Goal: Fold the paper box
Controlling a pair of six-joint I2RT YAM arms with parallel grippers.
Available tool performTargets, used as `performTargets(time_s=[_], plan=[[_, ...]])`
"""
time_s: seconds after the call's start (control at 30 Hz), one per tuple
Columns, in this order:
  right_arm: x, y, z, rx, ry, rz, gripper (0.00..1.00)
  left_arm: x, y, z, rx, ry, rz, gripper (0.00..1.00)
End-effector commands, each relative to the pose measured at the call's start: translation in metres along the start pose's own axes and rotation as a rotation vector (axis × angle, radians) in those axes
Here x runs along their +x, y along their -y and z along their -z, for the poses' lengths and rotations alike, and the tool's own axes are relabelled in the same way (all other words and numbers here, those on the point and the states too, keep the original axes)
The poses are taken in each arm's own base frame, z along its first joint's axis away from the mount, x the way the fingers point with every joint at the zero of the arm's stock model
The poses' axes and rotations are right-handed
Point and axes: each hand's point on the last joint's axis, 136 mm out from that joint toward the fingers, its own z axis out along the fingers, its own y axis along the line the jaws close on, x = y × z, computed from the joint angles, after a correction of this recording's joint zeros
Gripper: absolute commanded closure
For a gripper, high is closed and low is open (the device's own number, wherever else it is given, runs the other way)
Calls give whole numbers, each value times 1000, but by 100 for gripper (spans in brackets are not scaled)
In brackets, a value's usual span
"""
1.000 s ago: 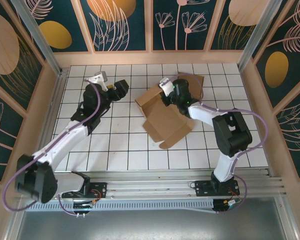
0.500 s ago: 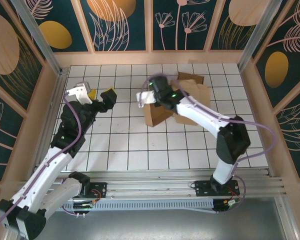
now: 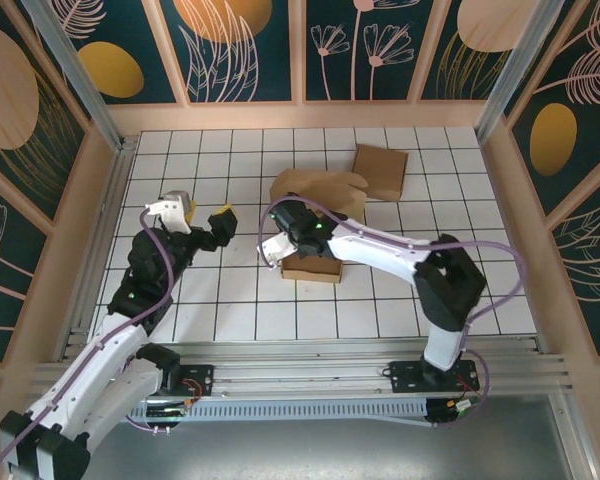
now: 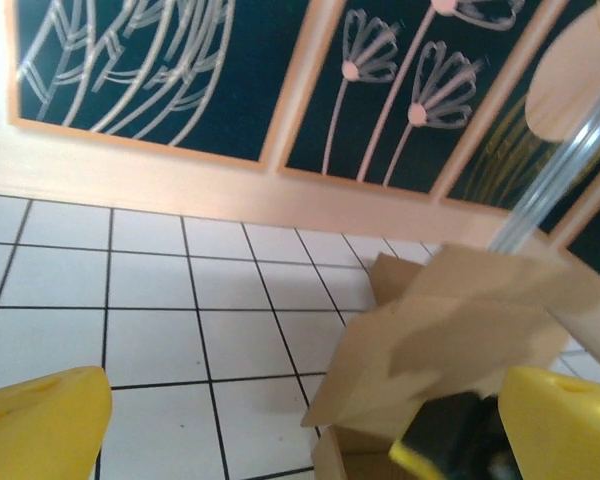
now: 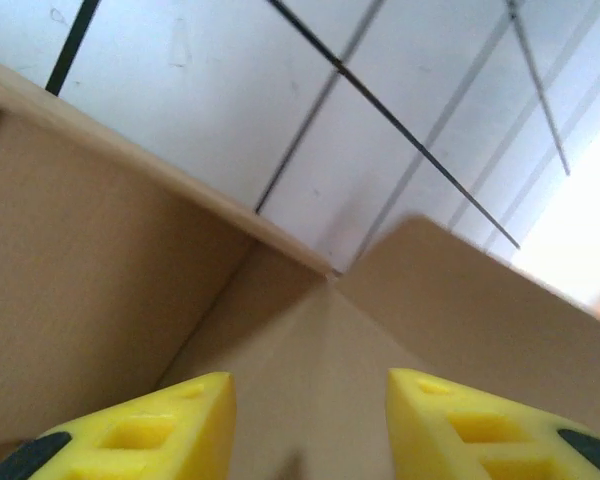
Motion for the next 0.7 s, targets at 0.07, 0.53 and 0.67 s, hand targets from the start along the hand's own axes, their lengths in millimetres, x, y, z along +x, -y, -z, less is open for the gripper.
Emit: performTargets(time_s=[0.07,0.53,0.67], plan=[[2,54,81,151,251,-684,51,2,39,-15,212,-74,-104,1],[165,-24,83,-56,833,-1911,21,91,21,-91,259,-521,23,1],[162,-28,51,-98,880,-1899,22,111,18,-111,367,-597,-9,1]])
